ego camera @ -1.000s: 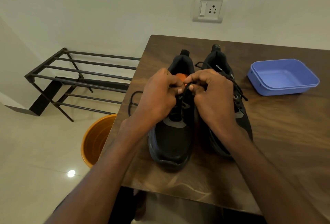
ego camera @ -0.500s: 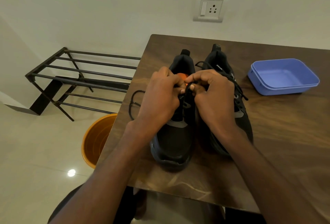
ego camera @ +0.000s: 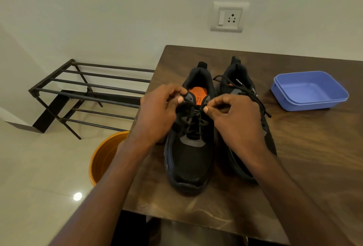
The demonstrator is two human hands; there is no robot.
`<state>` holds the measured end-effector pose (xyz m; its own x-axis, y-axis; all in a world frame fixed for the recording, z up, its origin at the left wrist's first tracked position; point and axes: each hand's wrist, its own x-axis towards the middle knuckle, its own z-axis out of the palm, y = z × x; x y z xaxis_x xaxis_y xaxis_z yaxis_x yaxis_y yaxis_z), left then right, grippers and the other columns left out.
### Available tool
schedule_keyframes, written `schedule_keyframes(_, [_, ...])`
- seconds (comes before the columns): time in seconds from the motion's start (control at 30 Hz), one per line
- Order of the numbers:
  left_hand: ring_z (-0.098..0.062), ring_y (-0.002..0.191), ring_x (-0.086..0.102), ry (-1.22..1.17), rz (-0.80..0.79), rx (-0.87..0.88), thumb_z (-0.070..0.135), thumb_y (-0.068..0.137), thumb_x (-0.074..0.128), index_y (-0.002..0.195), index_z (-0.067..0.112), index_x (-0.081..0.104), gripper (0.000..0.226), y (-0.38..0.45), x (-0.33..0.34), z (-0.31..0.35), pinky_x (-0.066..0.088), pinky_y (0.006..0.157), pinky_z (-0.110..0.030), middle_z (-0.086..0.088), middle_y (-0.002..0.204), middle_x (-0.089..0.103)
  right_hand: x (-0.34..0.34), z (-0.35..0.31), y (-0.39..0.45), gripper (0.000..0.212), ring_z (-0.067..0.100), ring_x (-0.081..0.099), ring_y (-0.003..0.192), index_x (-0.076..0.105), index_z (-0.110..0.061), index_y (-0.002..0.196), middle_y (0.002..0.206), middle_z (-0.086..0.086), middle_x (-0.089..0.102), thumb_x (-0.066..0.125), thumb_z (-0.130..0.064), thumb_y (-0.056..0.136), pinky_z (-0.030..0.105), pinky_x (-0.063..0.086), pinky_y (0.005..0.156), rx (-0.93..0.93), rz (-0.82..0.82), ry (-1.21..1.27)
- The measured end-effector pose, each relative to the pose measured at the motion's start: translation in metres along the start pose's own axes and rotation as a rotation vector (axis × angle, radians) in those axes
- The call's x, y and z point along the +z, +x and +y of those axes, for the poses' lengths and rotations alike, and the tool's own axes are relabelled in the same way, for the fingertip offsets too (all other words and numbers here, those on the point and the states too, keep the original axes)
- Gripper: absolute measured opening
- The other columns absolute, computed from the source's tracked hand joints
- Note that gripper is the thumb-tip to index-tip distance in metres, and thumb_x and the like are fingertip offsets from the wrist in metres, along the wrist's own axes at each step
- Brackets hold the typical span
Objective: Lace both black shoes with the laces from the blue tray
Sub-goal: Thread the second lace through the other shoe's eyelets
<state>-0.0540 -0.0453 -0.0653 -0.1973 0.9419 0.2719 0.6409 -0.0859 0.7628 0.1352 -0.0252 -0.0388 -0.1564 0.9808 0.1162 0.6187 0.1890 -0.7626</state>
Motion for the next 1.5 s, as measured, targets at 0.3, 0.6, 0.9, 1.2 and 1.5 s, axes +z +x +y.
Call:
schedule_keyframes(0.3, [0.000,0.095,0.064,-0.029,-0.115,-0.002,0.012,0.096,0.069,0.099,0.025,0.064,0.014,-0.002,-0.006,0.006,0.052,0.082,-0.011,0.009,0.094,0.066,-0.006,0.004,0.009,0.018,0.008,0.072,0.084,0.065,-0.022,0.092,0.091,-0.005,0.071,0.060,-0.006,0.099,0.028,0.060,0.074,0.087,-0.064,0.124])
schedule_keyframes(0.6, [-0.004,0.095,0.064,0.025,-0.122,0.094,0.008,0.097,0.066,0.093,0.024,0.064,0.017,-0.003,-0.008,0.001,0.049,0.084,-0.010,0.010,0.092,0.066,-0.036,0.007,0.009,0.020,0.005,0.053,0.095,0.065,-0.022,0.114,0.113,-0.008,0.058,0.066,-0.035,0.099,0.018,0.041,0.076,-0.193,0.326,-0.173])
schedule_keyframes(0.9, [-0.003,0.093,0.064,0.010,-0.113,0.100,0.010,0.096,0.068,0.089,0.028,0.063,0.020,-0.001,-0.010,0.001,0.048,0.083,-0.010,0.012,0.089,0.066,-0.028,0.010,0.013,0.009,-0.005,0.060,0.082,0.076,-0.032,0.097,0.089,-0.019,0.067,0.074,-0.024,0.093,0.015,0.047,0.077,-0.035,0.217,-0.079])
schedule_keyframes(1.2, [-0.004,0.094,0.065,0.005,-0.108,0.110,0.012,0.096,0.069,0.093,0.026,0.064,0.015,-0.002,-0.009,-0.001,0.052,0.086,-0.022,0.011,0.091,0.067,-0.016,-0.001,-0.001,0.023,0.002,0.052,0.099,0.070,-0.027,0.114,0.125,-0.010,0.054,0.073,-0.034,0.093,0.010,0.041,0.081,-0.243,0.161,-0.311])
schedule_keyframes(1.5, [-0.006,0.091,0.065,-0.001,-0.106,0.120,0.010,0.096,0.068,0.092,0.024,0.064,0.015,0.000,-0.009,-0.003,0.056,0.086,-0.030,0.010,0.089,0.066,-0.042,0.016,0.017,0.010,0.003,0.054,0.081,0.074,-0.020,0.103,0.102,-0.004,0.070,0.068,-0.026,0.098,0.005,0.033,0.067,-0.146,0.337,-0.216])
